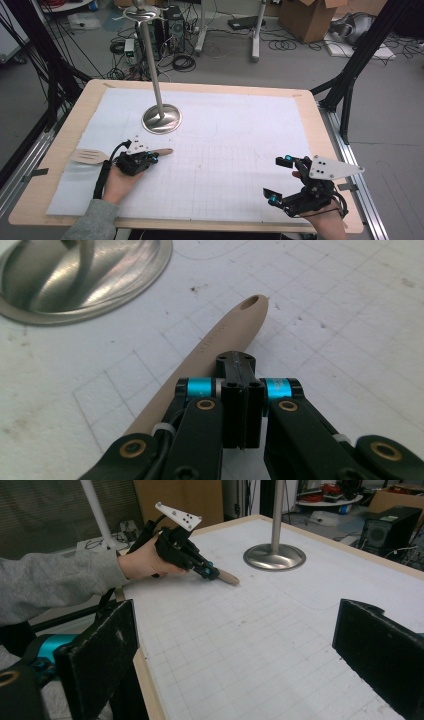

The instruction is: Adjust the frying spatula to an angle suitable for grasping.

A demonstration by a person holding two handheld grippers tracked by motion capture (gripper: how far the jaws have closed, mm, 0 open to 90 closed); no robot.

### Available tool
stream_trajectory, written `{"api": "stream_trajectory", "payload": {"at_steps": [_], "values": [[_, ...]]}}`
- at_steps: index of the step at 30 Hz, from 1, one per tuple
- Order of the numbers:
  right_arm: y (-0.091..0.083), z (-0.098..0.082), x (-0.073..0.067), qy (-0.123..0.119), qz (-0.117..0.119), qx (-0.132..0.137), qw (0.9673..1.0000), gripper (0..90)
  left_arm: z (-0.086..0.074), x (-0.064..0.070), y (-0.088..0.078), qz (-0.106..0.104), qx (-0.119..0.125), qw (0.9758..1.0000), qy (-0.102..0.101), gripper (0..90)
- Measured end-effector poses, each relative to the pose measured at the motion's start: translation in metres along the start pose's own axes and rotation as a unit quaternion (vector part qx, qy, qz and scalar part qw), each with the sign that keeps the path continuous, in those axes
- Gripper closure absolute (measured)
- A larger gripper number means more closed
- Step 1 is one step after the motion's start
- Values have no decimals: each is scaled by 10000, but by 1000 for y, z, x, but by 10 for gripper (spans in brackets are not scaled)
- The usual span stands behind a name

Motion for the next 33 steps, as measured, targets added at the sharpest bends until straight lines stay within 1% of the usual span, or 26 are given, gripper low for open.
{"api": "stream_trajectory", "payload": {"at_steps": [2,4,7,11,14,16,17,18,22,24,26,27,28,29,30,31,32,33], "values": [[0,0,0,-10,-8,0,10000,35,1,-3,2,-111,68,9997,-182,897],[1,-2,-1,3,5,-37,10000,36,2,-6,4,-159,98,9995,-236,897],[5,-3,-1,16,35,-95,9999,36,3,-6,5,-50,96,9998,-161,897],[8,-4,-2,-8,71,-114,9999,36,4,-7,7,12,146,9997,-175,897],[8,-4,-3,0,77,-118,9999,36,6,-8,10,173,153,9997,-82,897],[8,-4,-4,9,83,-121,9999,36,7,-9,11,247,167,9995,-95,897],[7,-4,-3,-26,72,-109,9999,36,7,-9,12,256,181,9994,-110,897],[7,-4,-4,8,84,-106,9999,36,7,-9,12,260,165,9995,-96,897],[7,-5,-2,15,72,-106,9999,36,7,-10,11,282,162,9994,-106,896],[8,-5,-2,23,83,-120,9999,36,8,-10,9,156,234,9993,-255,897],[9,-6,-1,39,87,-148,9998,36,11,-8,3,67,367,9990,-235,896],[10,-6,-1,3,92,-123,9999,36,14,-7,-2,43,445,9988,-218,896],[11,-6,-1,43,102,-149,9998,36,16,-6,-7,7,527,9984,-202,896],[11,-6,-1,46,115,-148,9998,36,18,-5,-11,-38,656,9975,-251,896],[12,-6,0,26,113,-145,9998,36,19,-7,-17,-38,688,9973,-236,896],[13,-6,0,26,132,-154,9998,36,21,-8,-21,-33,758,9967,-275,896],[13,-6,0,26,132,-154,9998,36,22,-10,-27,-44,820,9960,-364,896],[14,-5,0,17,150,-149,9998,36,22,-13,-32,-37,857,9955,-412,896]]}}
Point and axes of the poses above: each handheld gripper's, and its own axes: y roughly forward along the jaws, z roughly out of its top, x roughly to its right, the point moved 7 cm from there along y, roughly forward along the jaws, and after that the axes turned 10 degrees about -y, right-handed, at the moved point
